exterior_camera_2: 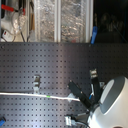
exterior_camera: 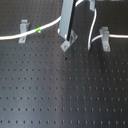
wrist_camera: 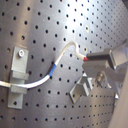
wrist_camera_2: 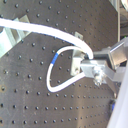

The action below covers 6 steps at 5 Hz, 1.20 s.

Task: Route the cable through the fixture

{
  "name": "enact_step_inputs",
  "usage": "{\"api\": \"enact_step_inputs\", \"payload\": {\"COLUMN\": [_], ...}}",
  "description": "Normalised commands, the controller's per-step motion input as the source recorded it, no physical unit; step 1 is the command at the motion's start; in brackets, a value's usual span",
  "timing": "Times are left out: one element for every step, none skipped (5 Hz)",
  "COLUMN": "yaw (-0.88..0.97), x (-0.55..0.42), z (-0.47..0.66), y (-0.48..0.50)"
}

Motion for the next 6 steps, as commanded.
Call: {"api": "enact_step_inputs", "payload": {"yaw": [0.00, 0.20, 0.72, 0.45, 0.00, 0.16], "x": [-0.001, -0.204, -0.255, -0.139, -0.063, -0.404], "z": [0.00, 0.25, 0.32, 0.16, 0.08, 0.16], "y": [0.109, 0.141, 0.192, 0.159, -0.051, -0.016]}}
